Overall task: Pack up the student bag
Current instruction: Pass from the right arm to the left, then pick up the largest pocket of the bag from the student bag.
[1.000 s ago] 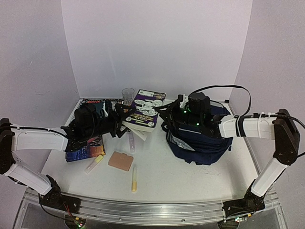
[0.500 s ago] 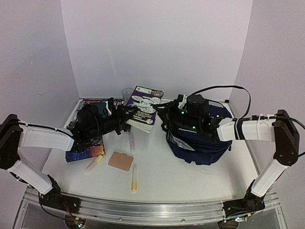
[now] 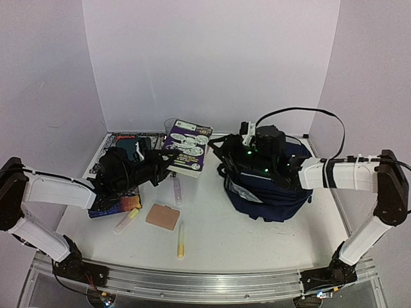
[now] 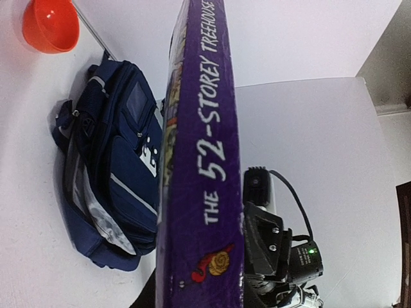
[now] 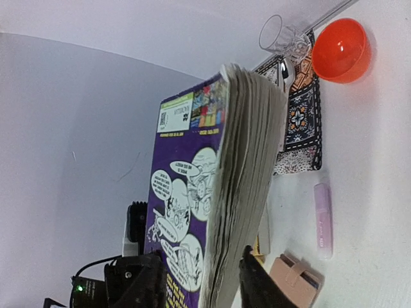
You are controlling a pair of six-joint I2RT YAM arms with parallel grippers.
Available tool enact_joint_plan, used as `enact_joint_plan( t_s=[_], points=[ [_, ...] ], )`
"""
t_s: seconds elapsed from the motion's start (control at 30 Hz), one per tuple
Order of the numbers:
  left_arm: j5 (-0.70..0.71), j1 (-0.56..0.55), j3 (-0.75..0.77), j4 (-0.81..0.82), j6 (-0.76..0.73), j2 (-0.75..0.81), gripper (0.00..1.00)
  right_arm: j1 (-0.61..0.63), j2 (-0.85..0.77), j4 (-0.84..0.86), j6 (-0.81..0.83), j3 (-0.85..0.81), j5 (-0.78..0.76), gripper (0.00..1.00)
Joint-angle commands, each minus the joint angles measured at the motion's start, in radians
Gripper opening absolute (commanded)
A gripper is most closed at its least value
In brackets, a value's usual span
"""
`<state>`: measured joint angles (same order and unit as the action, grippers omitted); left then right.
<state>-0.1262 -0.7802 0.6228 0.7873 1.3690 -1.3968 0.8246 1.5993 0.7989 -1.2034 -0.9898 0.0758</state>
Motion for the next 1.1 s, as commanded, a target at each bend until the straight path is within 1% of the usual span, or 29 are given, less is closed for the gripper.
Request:
enact_joint_plan(
  t_s=[0.0,0.13,0.23,0.33,0.37,0.57,0.67,0.73,0.9,1.07],
  points=[
    [0.007,0.047,-0.028,0.107,0.009,0.045,0.00,-0.062,-0.090,-0.169,0.332,-0.056,0.095,0.48],
    [-0.035,0.090,-0.049,0.098,0.022,0.044,0.00,-0.075,-0.082,-0.489,0.621,-0.161,0.123,0.60],
    [-0.088,0.129,-0.053,0.084,0.018,0.044,0.00,-0.074,-0.088,-0.695,0.774,-0.197,0.069,0.67],
    [-0.147,0.175,-0.054,0.065,0.025,0.041,0.00,-0.076,-0.087,-0.885,0.896,-0.223,-0.030,0.73],
    [-0.164,0.191,-0.054,0.055,0.023,0.042,0.00,-0.076,-0.083,-0.960,0.933,-0.230,-0.063,0.73],
    [-0.255,0.256,-0.039,-0.044,-0.013,0.055,0.00,-0.076,-0.015,-1.246,1.079,-0.249,-0.337,0.76],
    [-0.296,0.292,-0.043,-0.066,-0.012,0.057,0.00,-0.076,0.043,-1.313,1.127,-0.261,-0.436,0.76],
    [-0.319,0.306,-0.043,-0.076,-0.013,0.054,0.00,-0.075,0.070,-1.327,1.151,-0.264,-0.459,0.76],
    [-0.351,0.314,-0.032,-0.090,-0.025,0.051,0.00,-0.075,0.138,-1.332,1.184,-0.286,-0.423,0.76],
    [-0.369,0.315,-0.026,-0.100,-0.034,0.048,0.00,-0.076,0.196,-1.332,1.195,-0.282,-0.423,0.75]
  ],
)
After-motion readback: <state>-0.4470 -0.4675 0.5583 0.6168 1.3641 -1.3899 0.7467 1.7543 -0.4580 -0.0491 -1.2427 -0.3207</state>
